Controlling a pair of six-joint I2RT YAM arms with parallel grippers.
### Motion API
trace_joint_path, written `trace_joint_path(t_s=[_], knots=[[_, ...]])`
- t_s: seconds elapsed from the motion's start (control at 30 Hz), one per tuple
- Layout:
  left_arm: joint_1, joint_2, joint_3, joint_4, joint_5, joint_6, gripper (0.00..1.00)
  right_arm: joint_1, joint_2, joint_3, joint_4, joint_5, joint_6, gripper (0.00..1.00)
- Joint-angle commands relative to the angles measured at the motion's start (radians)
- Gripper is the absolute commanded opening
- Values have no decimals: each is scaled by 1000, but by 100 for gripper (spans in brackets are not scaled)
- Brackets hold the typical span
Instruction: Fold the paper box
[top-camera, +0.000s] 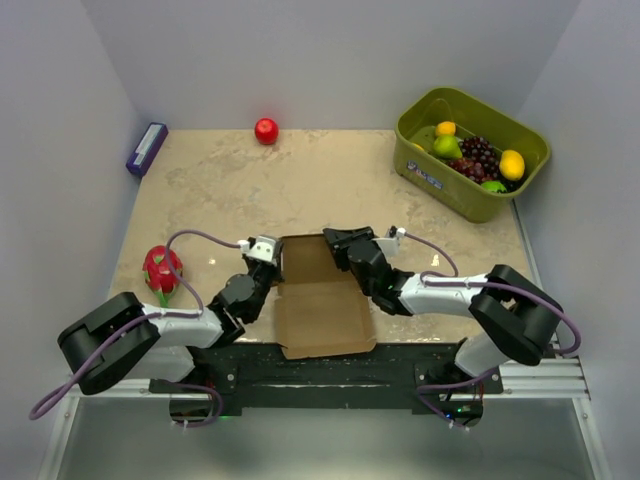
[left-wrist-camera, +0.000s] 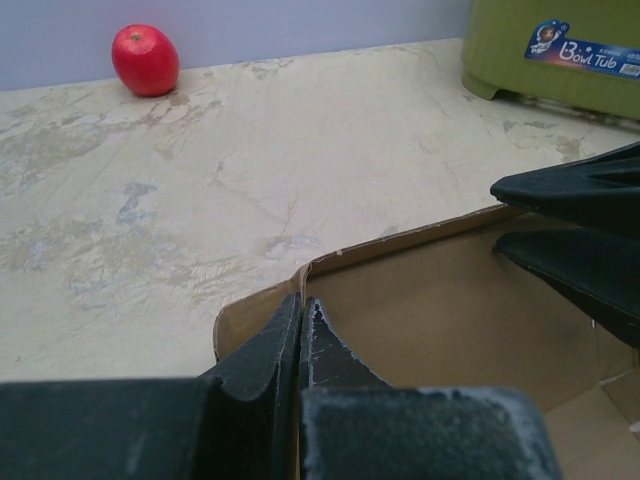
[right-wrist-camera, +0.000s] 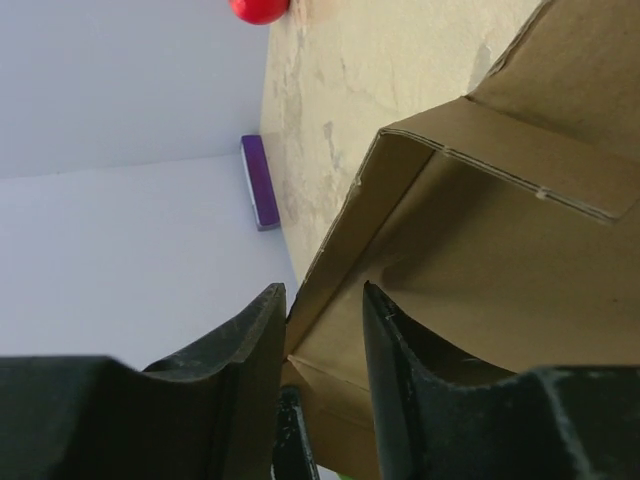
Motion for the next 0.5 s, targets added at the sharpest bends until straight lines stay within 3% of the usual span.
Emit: trace_joint_path(t_s=[0.0,0.3,0.47], knots=[[-14,-6,-3,120,-12,34,0,0,12,19,65,5,22,34],[-22,-38,-15,113,55,46,10,0,-16,6,62,17,25,18],[-23,-35,-11,98,80,43,5,1,-21,-1,59,4,22,12]])
